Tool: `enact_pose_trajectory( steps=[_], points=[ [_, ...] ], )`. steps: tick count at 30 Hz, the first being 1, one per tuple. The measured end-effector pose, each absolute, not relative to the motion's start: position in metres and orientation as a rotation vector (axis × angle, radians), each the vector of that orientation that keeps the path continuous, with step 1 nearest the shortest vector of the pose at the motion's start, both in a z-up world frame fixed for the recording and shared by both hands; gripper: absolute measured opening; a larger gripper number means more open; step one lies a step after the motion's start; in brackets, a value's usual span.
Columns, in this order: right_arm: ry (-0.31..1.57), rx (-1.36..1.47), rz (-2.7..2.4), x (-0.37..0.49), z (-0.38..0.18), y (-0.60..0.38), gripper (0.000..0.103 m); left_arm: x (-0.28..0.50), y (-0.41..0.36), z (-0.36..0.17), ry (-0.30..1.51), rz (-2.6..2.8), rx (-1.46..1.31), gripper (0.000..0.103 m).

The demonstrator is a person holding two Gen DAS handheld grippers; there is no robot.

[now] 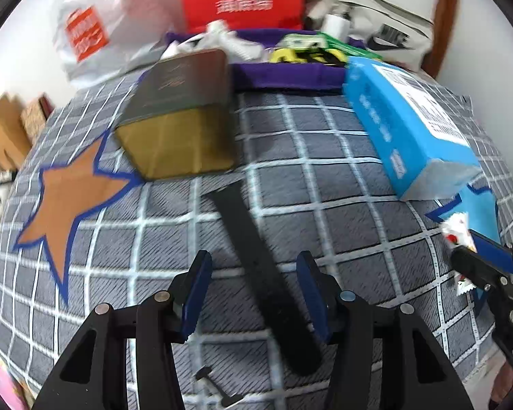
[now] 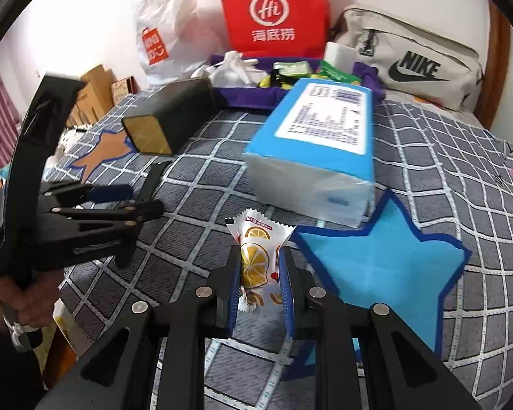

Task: Organize soft objects
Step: 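Grasp the orange-print sachet with the right tool while the left tool grasps the black strap, then lift the sachet and black strap and carry them over the purple towel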

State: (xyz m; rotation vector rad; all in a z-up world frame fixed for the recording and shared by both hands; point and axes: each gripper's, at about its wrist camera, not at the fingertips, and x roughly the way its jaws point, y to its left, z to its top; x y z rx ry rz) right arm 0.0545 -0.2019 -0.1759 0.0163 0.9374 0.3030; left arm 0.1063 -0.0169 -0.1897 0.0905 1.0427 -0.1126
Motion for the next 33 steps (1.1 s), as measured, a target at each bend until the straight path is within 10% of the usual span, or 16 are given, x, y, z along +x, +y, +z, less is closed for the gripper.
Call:
enact_pose_trajectory(
  steps=[6,12,33],
  points=[
    [0.946,0.037,0.316,0.053,-0.181,-0.208,0.021,0.105,0.004,-0.188,1.056,-0.052,0.060,0.047],
    [0.964,0.049,0.311,0.055,-0.192,-0.210,0.021,0.106,-0.009,-0.192,0.987,-0.073,0.088,0.020],
    [0.894,0.075,0.310,0.041,-0.153,-0.213,0.021,0.095,0.002,-0.161,0.974,-0.124,-0.012,0.020]
  ],
)
